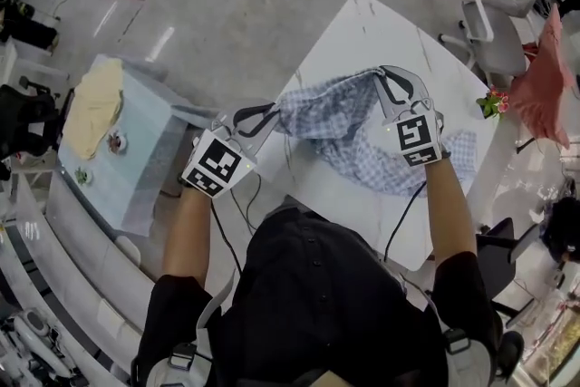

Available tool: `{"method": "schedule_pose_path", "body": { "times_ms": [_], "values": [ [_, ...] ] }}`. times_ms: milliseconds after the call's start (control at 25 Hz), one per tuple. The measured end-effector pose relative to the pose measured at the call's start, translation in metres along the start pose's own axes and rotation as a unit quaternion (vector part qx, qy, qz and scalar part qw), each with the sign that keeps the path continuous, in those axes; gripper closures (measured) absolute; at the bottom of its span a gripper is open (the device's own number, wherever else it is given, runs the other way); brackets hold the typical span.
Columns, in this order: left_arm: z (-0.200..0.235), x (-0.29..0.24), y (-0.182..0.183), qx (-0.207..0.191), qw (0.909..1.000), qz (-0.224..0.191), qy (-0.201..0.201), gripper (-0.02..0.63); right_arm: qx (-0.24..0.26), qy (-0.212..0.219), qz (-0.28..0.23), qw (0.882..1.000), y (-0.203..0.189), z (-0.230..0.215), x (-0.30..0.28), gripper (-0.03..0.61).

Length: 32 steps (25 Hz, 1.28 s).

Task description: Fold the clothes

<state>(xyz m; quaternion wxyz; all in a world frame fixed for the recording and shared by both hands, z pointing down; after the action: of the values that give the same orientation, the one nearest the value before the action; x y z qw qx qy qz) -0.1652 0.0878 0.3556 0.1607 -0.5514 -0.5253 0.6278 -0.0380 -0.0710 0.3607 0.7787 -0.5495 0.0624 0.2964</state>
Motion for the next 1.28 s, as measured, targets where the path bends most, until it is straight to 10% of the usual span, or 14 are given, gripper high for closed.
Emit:
{"method": "schedule_pose_path", "body": {
  "times_ms": [480,680,1280],
  "values": [
    [-0.033,0.094,0.066,0.000,0.9937,-0.009,0.111,0.568,0.087,-0.016,-0.089,0.992,0.106,-0.011,0.046,0.535],
    [-0.036,0.099,0.040,-0.003,0.9865,0.035,0.160,0.569,0.102,-0.011,-0.080,0.992,0.112,0.008,0.029,0.535],
    [0.036,0.082,-0.056,0.163,0.9536,0.011,0.253,0.569,0.095,0.014,-0.002,0.995,0.088,0.042,-0.073,0.535]
  ]
}}
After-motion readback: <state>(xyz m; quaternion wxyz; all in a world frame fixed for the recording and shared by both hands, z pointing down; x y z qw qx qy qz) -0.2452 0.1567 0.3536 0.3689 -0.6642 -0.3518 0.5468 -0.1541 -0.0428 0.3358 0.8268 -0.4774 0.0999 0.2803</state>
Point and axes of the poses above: the fingertips, and each gripper's own axes: x backward along the fingers, z to its left, y out of its top, the point moved 1 cm from there along x, backward along the fingers, and after that the axes turned 1 degree about z, right-handed, at the moved point
